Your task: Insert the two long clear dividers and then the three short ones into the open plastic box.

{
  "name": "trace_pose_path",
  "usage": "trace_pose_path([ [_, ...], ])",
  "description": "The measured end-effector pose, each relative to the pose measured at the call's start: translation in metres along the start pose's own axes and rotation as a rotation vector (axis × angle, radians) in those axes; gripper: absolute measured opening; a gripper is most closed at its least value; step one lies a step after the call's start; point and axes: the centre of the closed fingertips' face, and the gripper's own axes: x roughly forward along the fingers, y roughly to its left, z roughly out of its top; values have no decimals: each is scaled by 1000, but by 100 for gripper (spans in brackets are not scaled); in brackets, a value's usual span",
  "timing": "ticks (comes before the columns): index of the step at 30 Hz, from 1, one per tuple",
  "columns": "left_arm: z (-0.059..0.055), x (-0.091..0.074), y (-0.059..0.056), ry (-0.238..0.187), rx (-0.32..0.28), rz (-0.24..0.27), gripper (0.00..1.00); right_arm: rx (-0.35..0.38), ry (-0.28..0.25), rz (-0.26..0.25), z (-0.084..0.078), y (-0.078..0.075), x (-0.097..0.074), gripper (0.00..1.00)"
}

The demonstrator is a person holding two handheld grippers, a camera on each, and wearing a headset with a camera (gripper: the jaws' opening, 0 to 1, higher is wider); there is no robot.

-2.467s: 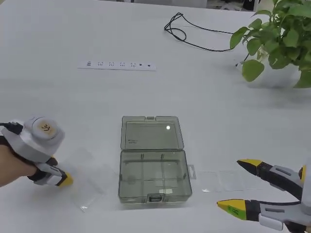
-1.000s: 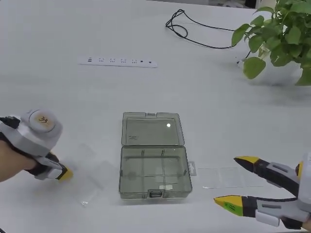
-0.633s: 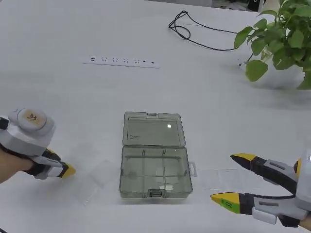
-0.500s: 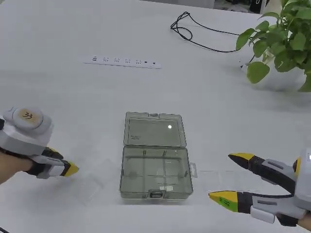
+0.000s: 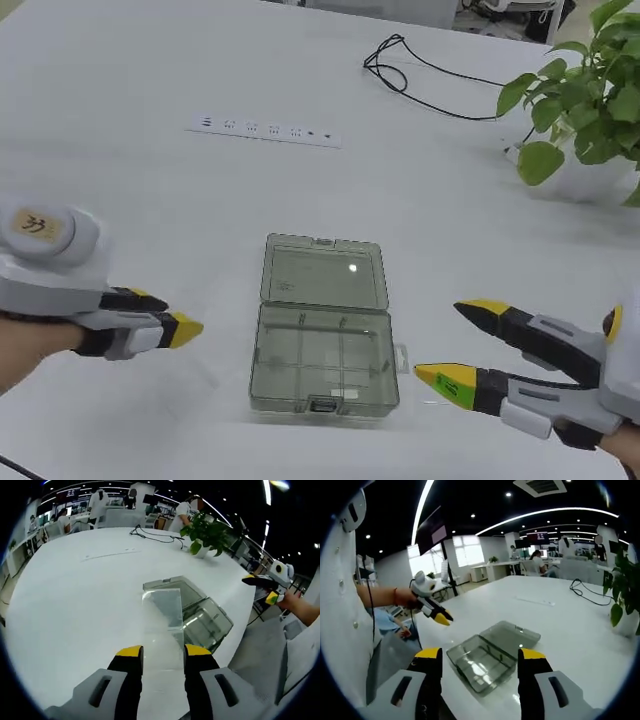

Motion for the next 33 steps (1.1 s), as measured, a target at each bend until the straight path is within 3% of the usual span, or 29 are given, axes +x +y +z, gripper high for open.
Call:
trace_pose_path([
  [9,22,0,-41,-113,-54,-77,30,90,-67,2,28,11,16,53],
  [13,28,1,-56,-141,-54,-101,30,110,-85,0,38,17,23,50],
  [23,44,5,-93,-208,-45,-157,30,151,-69,-6,43,32,40,39],
  [33,50,9,-115,-214,9,-191,30,203,-50,-13,36,43,55,28],
])
